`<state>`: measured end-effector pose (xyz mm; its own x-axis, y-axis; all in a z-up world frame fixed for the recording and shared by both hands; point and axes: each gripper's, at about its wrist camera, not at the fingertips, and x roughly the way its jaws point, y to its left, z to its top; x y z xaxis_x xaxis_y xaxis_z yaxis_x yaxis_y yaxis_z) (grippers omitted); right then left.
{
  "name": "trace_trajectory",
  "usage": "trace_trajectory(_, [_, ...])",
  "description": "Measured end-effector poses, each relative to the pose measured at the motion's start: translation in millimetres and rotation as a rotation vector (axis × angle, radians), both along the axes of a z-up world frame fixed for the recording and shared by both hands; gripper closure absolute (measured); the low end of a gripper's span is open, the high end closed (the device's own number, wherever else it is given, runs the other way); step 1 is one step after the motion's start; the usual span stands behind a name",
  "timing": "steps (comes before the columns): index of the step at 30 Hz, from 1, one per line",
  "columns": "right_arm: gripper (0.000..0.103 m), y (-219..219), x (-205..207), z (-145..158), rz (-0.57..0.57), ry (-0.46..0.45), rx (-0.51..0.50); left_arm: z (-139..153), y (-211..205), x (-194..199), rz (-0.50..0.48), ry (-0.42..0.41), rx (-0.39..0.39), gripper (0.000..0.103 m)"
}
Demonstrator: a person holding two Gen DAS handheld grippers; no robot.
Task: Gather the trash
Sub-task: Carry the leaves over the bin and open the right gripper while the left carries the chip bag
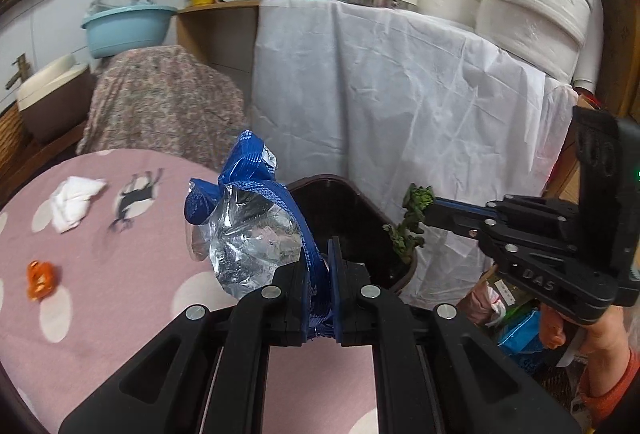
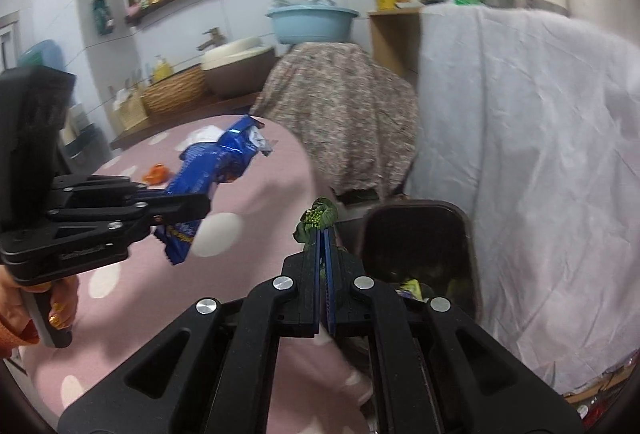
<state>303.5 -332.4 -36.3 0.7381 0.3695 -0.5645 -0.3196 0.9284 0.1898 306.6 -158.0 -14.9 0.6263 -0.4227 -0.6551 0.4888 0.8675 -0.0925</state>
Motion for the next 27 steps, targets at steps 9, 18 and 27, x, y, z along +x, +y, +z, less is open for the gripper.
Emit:
trace_trajectory(9, [0.100, -56, 60, -73, -0.120, 0.130, 0.018, -26, -62, 40, -0.041, 0.089, 0.021, 0.094])
trace_trajectory(18, [0.097, -63, 100, -137, -0.187, 0.209, -0.014, -54, -95, 64, -0.046, 0.146, 0.071, 0.094])
trace_trajectory(27, [0.047, -76, 82, -154, -0.225, 0.191, 0.012, -64, -114, 76, -0.060, 0.156, 0.115, 0.094])
